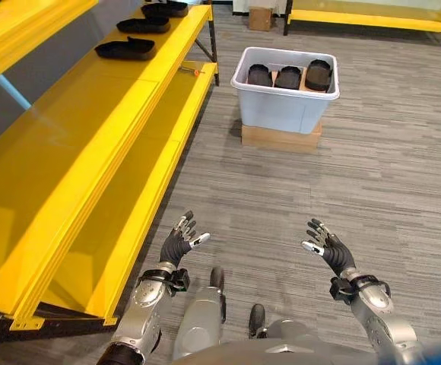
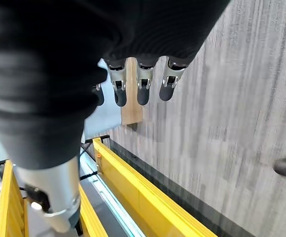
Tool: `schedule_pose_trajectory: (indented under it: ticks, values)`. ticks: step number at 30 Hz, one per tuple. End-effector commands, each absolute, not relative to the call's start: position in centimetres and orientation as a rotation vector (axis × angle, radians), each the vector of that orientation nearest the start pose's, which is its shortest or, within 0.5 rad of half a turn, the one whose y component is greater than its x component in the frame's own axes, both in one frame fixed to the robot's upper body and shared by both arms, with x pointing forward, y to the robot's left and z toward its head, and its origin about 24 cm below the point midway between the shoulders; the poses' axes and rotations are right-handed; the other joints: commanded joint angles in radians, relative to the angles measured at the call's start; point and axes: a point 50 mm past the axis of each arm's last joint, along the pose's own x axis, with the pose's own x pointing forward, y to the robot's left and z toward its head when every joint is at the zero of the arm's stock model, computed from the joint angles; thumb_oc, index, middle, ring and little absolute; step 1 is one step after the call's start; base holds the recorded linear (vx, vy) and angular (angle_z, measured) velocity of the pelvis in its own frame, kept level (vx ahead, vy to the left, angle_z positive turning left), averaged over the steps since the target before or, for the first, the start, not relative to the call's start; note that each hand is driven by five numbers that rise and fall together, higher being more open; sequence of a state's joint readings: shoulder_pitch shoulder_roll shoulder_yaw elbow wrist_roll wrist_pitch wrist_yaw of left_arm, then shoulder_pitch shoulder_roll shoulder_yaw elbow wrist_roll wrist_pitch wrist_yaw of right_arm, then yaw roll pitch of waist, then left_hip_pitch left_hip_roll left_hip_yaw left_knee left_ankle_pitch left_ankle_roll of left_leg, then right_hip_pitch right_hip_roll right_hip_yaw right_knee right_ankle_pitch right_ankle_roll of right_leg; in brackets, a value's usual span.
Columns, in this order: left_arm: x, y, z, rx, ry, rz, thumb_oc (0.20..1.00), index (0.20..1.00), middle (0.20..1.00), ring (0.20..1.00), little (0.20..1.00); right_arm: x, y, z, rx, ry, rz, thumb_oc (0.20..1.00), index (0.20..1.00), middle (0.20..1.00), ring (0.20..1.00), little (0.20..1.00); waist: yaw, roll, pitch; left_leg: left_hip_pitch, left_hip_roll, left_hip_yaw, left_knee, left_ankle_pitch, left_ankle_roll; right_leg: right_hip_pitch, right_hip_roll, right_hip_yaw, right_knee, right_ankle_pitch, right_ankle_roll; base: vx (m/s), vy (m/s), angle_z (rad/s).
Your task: Move parts from the plastic box to the shelf.
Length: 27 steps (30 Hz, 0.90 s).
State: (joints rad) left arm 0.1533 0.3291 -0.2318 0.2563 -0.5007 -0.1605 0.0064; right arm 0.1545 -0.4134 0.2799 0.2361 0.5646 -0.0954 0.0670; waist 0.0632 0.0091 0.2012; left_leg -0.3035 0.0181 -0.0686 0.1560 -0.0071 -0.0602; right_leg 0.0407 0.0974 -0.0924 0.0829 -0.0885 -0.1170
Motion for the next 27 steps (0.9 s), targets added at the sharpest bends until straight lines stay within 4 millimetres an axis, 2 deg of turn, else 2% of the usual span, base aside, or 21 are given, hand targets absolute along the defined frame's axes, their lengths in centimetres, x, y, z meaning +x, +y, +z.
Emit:
schedule_pose_trajectory:
  ticks: [1, 5, 7, 9, 10, 11, 12, 14, 16, 17, 18, 20, 21, 23, 25, 27]
  values:
    - [21.2, 19.3, -0.3, -0.107, 0.152, -0.104, 1.0, 1.0, 1.0, 1.0, 1.0, 20.0, -17.8, -2.3, 0.186, 0.286, 0.215, 1.0, 1.0, 1.0, 1.0, 1.0, 0.001, -0.04, -0.047, 0.002, -0.064, 0.034, 0.105, 0.049, 0.066, 0.051, -0.1, 0.03, 0.15, -0.11, 0.14, 0.33, 0.108, -0.52]
    - [21.2, 19.4, -0.1, -0.095, 0.141, -0.098, 1.0, 1.0, 1.0, 1.0, 1.0, 20.0, -17.4, -2.2, 0.201, 0.28, 0.228, 1.0, 1.0, 1.0, 1.0, 1.0, 0.0, -0.052, -0.083, 0.019, -0.083, 0.064, 0.119, 0.002, 0.091, 0.066, -0.13, 0.028, 0.148, -0.119, 0.157, 0.28, 0.097, -0.25]
    - [21.2, 19.7, -0.1, -0.09, 0.144, -0.083, 1.0, 1.0, 1.0, 1.0, 1.0, 20.0, -17.0, -2.1, 0.199, 0.276, 0.241, 1.0, 1.0, 1.0, 1.0, 1.0, 0.003, -0.056, -0.096, 0.035, -0.093, 0.074, 0.123, -0.033, 0.109, 0.047, -0.144, 0.036, 0.192, -0.106, 0.175, 0.24, 0.097, -0.14]
    - [21.3, 19.8, -0.1, -0.071, 0.144, -0.077, 1.0, 1.0, 1.0, 1.0, 1.0, 19.9, -16.4, -2.4, 0.207, 0.289, 0.257, 1.0, 1.0, 1.0, 1.0, 1.0, -0.005, -0.065, -0.088, 0.072, -0.115, 0.09, 0.126, -0.079, 0.14, -0.019, -0.164, 0.035, 0.376, 0.024, 0.236, 0.23, 0.105, -0.16]
    - [21.3, 19.8, -0.1, -0.072, 0.143, -0.077, 1.0, 1.0, 1.0, 1.0, 1.0, 19.9, -16.4, -2.4, 0.207, 0.289, 0.257, 1.0, 1.0, 1.0, 1.0, 1.0, -0.005, -0.063, -0.091, 0.069, -0.114, 0.09, 0.123, -0.076, 0.139, -0.023, -0.162, 0.035, 0.374, 0.027, 0.236, 0.16, 0.093, -0.18]
    - [21.4, 19.8, 0.0, -0.061, 0.142, -0.082, 1.0, 1.0, 1.0, 1.0, 1.0, 19.9, -16.1, -2.3, 0.204, 0.285, 0.273, 1.0, 1.0, 1.0, 1.0, 1.0, -0.02, -0.048, -0.072, 0.12, -0.115, 0.095, 0.107, -0.097, 0.155, -0.097, -0.172, 0.029, 0.502, 0.132, 0.262, 0.15, 0.096, -0.13]
    - [21.3, 19.9, 0.0, -0.057, 0.145, -0.083, 1.0, 1.0, 1.0, 1.0, 1.0, 19.9, -16.0, -2.3, 0.2, 0.285, 0.283, 1.0, 1.0, 1.0, 1.0, 1.0, -0.027, -0.037, -0.057, 0.15, -0.11, 0.103, 0.096, -0.104, 0.162, -0.127, -0.183, 0.013, 0.557, 0.165, 0.265, 0.22, 0.124, -0.06]
    - [21.3, 20.0, -0.1, -0.053, 0.149, -0.086, 1.0, 1.0, 1.0, 1.0, 1.0, 19.7, -15.9, -2.4, 0.196, 0.293, 0.287, 1.0, 1.0, 1.0, 1.0, 1.0, -0.038, -0.01, -0.039, 0.197, -0.096, 0.104, 0.072, -0.115, 0.167, -0.207, -0.195, -0.026, 0.605, 0.143, 0.255, 0.16, 0.067, -0.05]
    - [21.3, 20.0, -0.1, -0.054, 0.149, -0.086, 1.0, 1.0, 1.0, 1.0, 1.0, 19.7, -15.9, -2.4, 0.196, 0.293, 0.287, 1.0, 1.0, 1.0, 1.0, 1.0, -0.039, -0.013, -0.038, 0.198, -0.099, 0.104, 0.073, -0.117, 0.167, -0.208, -0.199, -0.026, 0.611, 0.138, 0.256, 0.22, -0.055, -0.05]
    - [21.2, 20.0, -0.3, -0.084, 0.157, -0.092, 1.0, 1.0, 1.0, 1.0, 1.0, 19.9, -15.9, -2.1, 0.211, 0.279, 0.294, 1.0, 1.0, 1.0, 1.0, 1.0, -0.078, -0.008, -0.018, 0.274, -0.099, 0.078, 0.049, -0.15, 0.144, -0.335, -0.195, -0.014, 0.348, 0.069, 0.221, 0.39, -0.128, -0.08]
    - [21.2, 20.0, -0.3, -0.084, 0.158, -0.092, 1.0, 1.0, 1.0, 1.0, 1.0, 19.8, -15.9, -2.1, 0.211, 0.279, 0.294, 1.0, 1.0, 1.0, 1.0, 1.0, -0.079, -0.005, -0.015, 0.279, -0.096, 0.076, 0.049, -0.154, 0.143, -0.326, -0.191, -0.017, 0.342, 0.069, 0.22, 0.51, -0.192, -0.17]
    - [21.2, 20.1, -0.4, -0.09, 0.162, -0.089, 1.0, 1.0, 1.0, 1.0, 1.0, 20.0, -16.2, -2.0, 0.203, 0.273, 0.285, 1.0, 1.0, 1.0, 1.0, 1.0, -0.092, -0.018, -0.016, 0.303, -0.099, 0.065, 0.055, -0.187, 0.124, -0.348, -0.226, 0.015, 0.141, 0.105, 0.227, 0.36, -0.181, 0.02]
    - [20.8, 20.1, -0.7, -0.088, 0.173, -0.087, 1.0, 1.0, 1.0, 1.0, 1.0, 19.7, -16.5, -2.1, 0.182, 0.286, 0.282, 1.0, 1.0, 1.0, 1.0, 1.0, -0.101, -0.023, -0.015, 0.349, -0.091, 0.055, 0.058, -0.216, 0.114, -0.346, -0.228, 0.036, 0.063, 0.157, 0.243, 0.45, -0.239, 0.29]
    - [20.7, 20.1, -0.9, -0.096, 0.179, -0.084, 1.0, 1.0, 1.0, 1.0, 1.0, 19.5, -16.7, -2.2, 0.183, 0.292, 0.277, 1.0, 1.0, 1.0, 1.0, 1.0, -0.094, -0.028, -0.019, 0.364, -0.085, 0.048, 0.063, -0.217, 0.106, -0.322, -0.221, 0.023, 0.072, 0.147, 0.24, 0.31, -0.178, 0.2]
    - [20.7, 19.7, -1.1, -0.111, 0.181, -0.089, 1.0, 1.0, 1.0, 1.0, 1.0, 19.6, -16.8, -2.3, 0.174, 0.295, 0.278, 1.0, 1.0, 1.0, 1.0, 1.0, -0.095, -0.038, -0.034, 0.371, -0.068, 0.053, 0.082, -0.229, 0.099, -0.305, -0.212, 0.013, 0.082, 0.165, 0.228, 0.28, -0.175, 0.26]
    - [20.8, 19.0, -1.4, -0.195, 0.189, -0.088, 1.0, 1.0, 1.0, 1.0, 1.0, 19.8, -17.3, -2.0, 0.167, 0.281, 0.268, 1.0, 1.0, 1.0, 1.0, 1.0, -0.102, -0.038, -0.055, 0.384, -0.038, 0.038, 0.079, -0.227, 0.081, -0.29, -0.182, -0.014, 0.119, 0.135, 0.207, 0.29, -0.214, 0.21]
